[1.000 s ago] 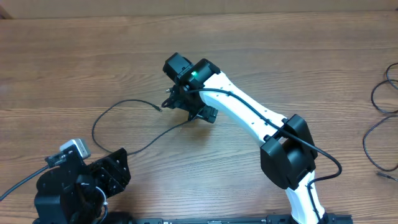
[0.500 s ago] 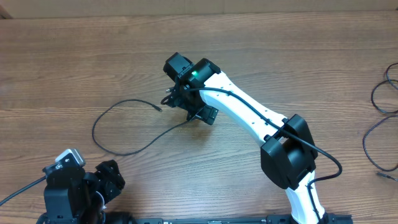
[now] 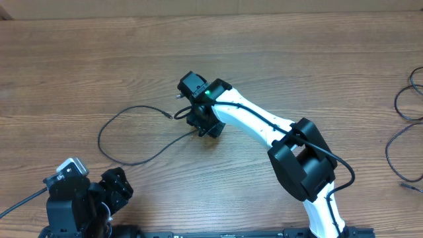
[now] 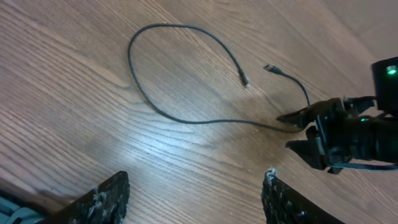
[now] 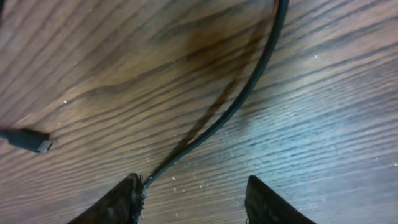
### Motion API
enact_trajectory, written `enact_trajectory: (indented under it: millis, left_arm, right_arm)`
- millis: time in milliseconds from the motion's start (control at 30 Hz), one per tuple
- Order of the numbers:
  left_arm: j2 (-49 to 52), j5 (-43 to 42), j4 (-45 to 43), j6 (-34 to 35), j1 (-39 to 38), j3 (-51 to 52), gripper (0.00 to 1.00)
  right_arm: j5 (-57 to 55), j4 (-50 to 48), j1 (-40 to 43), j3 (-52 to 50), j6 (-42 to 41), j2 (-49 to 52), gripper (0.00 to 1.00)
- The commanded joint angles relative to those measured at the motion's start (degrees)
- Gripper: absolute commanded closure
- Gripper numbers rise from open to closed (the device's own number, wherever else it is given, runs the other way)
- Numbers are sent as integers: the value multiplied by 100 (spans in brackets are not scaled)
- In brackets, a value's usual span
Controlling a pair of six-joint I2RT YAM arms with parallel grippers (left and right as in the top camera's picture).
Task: Untangle cables
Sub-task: 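Grasp the remaining black cable near its plug with the right gripper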
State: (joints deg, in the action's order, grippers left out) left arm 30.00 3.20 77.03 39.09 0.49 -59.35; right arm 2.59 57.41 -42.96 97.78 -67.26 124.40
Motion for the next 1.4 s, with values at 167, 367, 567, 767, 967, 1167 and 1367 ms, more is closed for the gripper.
enact_trajectory:
  millis: [167, 367, 567, 767, 967, 1167, 1367]
  left_arm:
    - [-61, -304, -85, 74, 24, 11, 29]
    - [-61, -326, -83, 72, 24, 11, 27]
    - [-61, -442, -105, 74, 24, 11, 27]
    - [-61, -472, -103, 72, 24, 11, 23]
    - [-61, -474, -103, 72, 24, 11, 23]
    - [-61, -474, -103, 72, 24, 11, 23]
    - [-61, -470, -107, 72, 24, 11, 23]
  right_arm:
    - [-214, -356, -31, -369, -223, -72, 48]
    - [-612, -487, -31, -372, -498, -72, 68]
    - [-780, -592, -33, -372, -496, -72, 44]
    - [-887, -595, -31, -372, -496, -72, 47]
    - [-949, -595, -33, -409, -496, -37, 48]
    - [-944, -619, -31, -409, -496, 168, 46]
    - [-898, -616, -31, -409, -470, 407, 96]
